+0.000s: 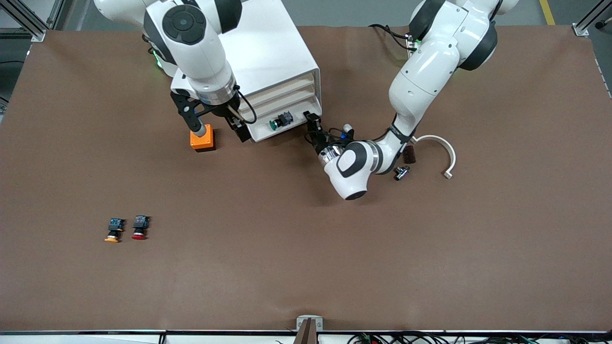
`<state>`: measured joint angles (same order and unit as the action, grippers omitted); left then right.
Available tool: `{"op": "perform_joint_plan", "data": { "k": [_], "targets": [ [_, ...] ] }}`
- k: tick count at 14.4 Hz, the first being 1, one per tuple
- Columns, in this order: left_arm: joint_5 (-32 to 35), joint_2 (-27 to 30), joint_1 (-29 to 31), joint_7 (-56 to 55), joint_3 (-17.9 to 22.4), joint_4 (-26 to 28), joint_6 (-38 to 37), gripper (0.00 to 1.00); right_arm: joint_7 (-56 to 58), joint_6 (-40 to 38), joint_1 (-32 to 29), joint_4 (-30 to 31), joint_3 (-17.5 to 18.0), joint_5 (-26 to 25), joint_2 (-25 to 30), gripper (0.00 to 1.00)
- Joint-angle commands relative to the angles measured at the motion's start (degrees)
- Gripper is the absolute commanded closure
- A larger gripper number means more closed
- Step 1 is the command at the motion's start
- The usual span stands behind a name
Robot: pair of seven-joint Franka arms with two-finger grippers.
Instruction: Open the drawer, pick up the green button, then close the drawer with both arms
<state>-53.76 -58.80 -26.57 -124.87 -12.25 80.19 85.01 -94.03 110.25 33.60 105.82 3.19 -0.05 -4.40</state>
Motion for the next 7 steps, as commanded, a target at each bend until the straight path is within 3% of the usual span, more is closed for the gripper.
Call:
{"op": "perform_joint_plan", "data": {
  "k": [1,7],
  "targets": [
    [-1.4,-0.1,2.7,-0.2,0.2,-0.6,0.3,0.85,-4.2,2.5,2.3,0.4,-0.5,-1.8,-1.7,0.0],
    [-1.3,-0.2,7.0,0.2,0.4,-1.8,0.7,0.83,-13.1,9.8,5.6,0.4,-0.5,-4.8,-7.4,0.0]
  ]
}}
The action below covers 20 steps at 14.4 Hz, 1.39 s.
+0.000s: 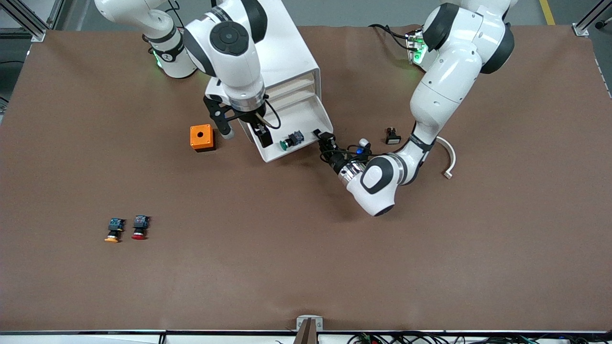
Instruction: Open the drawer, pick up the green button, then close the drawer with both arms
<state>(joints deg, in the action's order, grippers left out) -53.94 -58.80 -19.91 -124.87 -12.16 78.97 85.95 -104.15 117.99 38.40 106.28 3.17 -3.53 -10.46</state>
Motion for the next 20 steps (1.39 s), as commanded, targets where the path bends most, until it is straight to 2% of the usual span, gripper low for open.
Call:
{"op": "perform_joint_plan", "data": {
  "k": [1,2,4,5,6,7,8,10,15,18,20],
  "targets": [
    [-1.1,-0.1,0.3,0.2,0.3,-0.6,-0.2,0.82,-3.2,3.1,0.9,-0.1,-0.4,-1.4,-2.2,0.0],
    [-1.1,-0.2,0.3,0.1,0.3,-0.6,-0.2,0.81,-3.4,4.3,1.1,-0.1,-0.4,-1.5,-3.0,0.0],
    [-1.0,-0.2,0.3,0.2,0.3,-0.6,0.4,0.7,-4.8,6.2,1.6,-0.2,-0.4,-1.9,-4.5,0.0],
    [-1.0,-0.2,0.3,0.2,0.3,-0.6,0.6,0.55,-5.8,7.0,2.1,-0.2,-0.5,-3.1,-5.3,0.0],
    [-1.0,-0.2,0.3,0.2,0.3,-0.6,0.8,0.51,-7.4,8.1,2.3,-0.2,-0.4,-4.3,-6.1,0.0],
    [-1.0,-0.1,0.3,0.1,0.3,-0.7,0.8,0.23,-8.8,9.3,2.6,-0.2,-0.4,-5.2,-7.1,0.0],
    [-1.1,-0.1,0.5,0.2,0.3,-1.0,1.1,0.0,-9.3,10.1,3.0,-0.3,-0.4,-5.5,-7.9,0.0],
    [-1.2,0.3,1.5,2.9,0.2,-2.0,1.2,0.0,-10.2,11.6,3.6,-0.3,-0.4,-5.7,-9.2,0.0],
    [-0.2,1.2,3.7,23.5,0.2,-6.4,1.2,0.0,-12.6,13.1,6.3,-0.2,-0.5,-6.7,-12.1,0.0],
    [1.6,2.4,3.9,35.8,3.5,-8.3,1.2,0.0,-14.7,13.6,7.6,-0.2,-0.4,-8.4,-13.7,0.0],
    [6.8,3.4,3.0,42.6,4.5,-9.6,1.7,0.0,-14.7,13.8,8.4,0.0,-0.4,-8.5,-14.2,0.0]
  ]
}}
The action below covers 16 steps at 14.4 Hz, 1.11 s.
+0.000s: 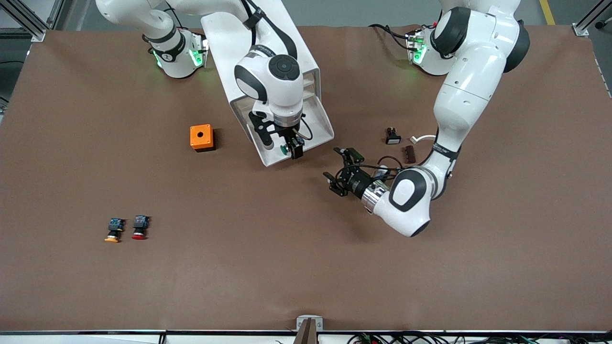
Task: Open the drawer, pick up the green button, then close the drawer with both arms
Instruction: 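Release the handle with the left gripper while the right gripper enters the drawer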
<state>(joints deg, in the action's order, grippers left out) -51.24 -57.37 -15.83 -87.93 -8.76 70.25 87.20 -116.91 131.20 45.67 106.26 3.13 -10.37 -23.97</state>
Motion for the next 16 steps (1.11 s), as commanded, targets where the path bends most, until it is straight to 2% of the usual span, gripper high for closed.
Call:
{"op": "perform_joint_plan", "data": {
  "k": [1,3,7,8,11,13,14,16],
  "targets": [
    [7.2,3.4,-1.2,9.2,0.9,-0.9,2.3,0.0,-1.9,0.8,1.5,0.3,-0.4,-1.7,-0.8,0.0],
    [13.2,5.2,-2.6,14.5,0.8,-0.9,4.3,0.0,-2.8,1.7,2.2,1.0,-0.5,-1.8,-0.9,0.0],
    [20.1,7.7,-2.8,20.2,0.4,-0.8,12.5,0.0,-4.5,2.7,3.2,1.4,-0.5,-4.0,-1.8,0.0],
    [22.0,8.5,-2.8,21.0,0.3,-0.8,14.1,0.0,-4.5,2.8,3.2,1.4,-0.5,-4.2,-1.9,0.09],
    [26.5,10.0,-3.3,22.2,0.3,-0.7,15.7,0.0,-3.7,2.5,3.1,1.3,-0.4,-4.4,-1.8,0.58],
    [26.9,10.3,-3.1,25.4,0.7,-0.7,16.6,0.0,-2.8,2.4,3.0,1.1,-0.4,-4.5,-1.7,0.92],
    [26.9,10.3,-2.9,26.2,0.9,-0.7,16.6,0.0,-1.8,2.3,2.9,0.9,-0.4,-4.5,-1.7,1.0],
    [27.1,10.9,-3.0,28.4,1.2,-0.7,16.8,0.0,-0.6,2.1,2.5,0.5,-0.5,-4.5,-1.3,1.0]
  ]
}}
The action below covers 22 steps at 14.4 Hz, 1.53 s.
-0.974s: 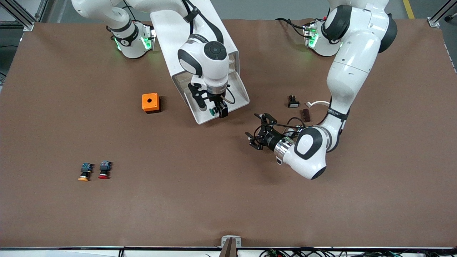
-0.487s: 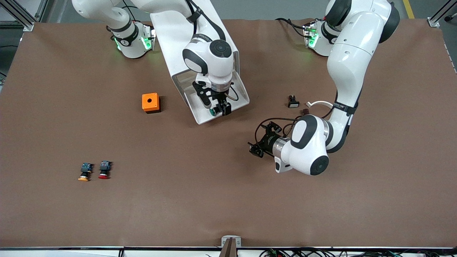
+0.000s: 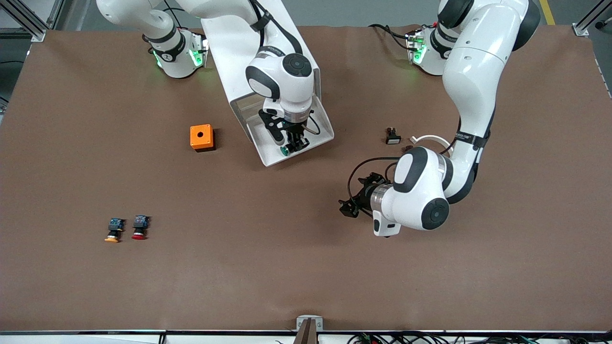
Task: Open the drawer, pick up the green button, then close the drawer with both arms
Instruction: 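Release the handle with the left gripper while the right gripper enters the drawer, then grasp the green push button with the right gripper and lift it out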
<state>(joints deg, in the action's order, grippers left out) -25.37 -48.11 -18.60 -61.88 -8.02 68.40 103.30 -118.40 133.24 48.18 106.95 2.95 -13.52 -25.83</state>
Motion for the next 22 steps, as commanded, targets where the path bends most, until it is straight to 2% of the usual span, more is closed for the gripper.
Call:
{"op": "perform_joint_plan", "data": {
  "k": [1,4,9,13,18,22],
  "targets": [
    [2.6,2.6,-0.5,3.8,0.5,1.1,0.7,0.0,1.6,-0.1,-0.3,-0.6,-0.4,-1.2,0.9,1.0],
    [8.3,2.8,-0.6,4.7,-0.3,1.3,1.5,0.0,5.7,-1.0,-2.8,-1.0,-0.4,-1.2,3.5,1.0],
    [15.2,2.7,-2.4,6.0,-0.8,1.8,4.8,0.0,19.5,-3.3,-9.5,-1.3,-0.1,0.5,7.5,1.0],
    [17.5,2.4,-4.2,6.0,-0.8,2.7,10.0,0.0,38.5,-7.5,-16.3,-3.1,-0.3,7.7,10.3,1.0],
    [18.2,2.3,-7.2,5.5,-0.7,4.2,10.5,0.0,56.8,-9.1,-23.7,-3.1,-0.2,8.1,11.1,1.0],
    [18.9,4.0,-10.6,4.1,-0.7,10.0,13.9,0.0,70.5,-9.1,-29.0,-3.1,-0.4,8.1,11.1,1.0]
  ]
}}
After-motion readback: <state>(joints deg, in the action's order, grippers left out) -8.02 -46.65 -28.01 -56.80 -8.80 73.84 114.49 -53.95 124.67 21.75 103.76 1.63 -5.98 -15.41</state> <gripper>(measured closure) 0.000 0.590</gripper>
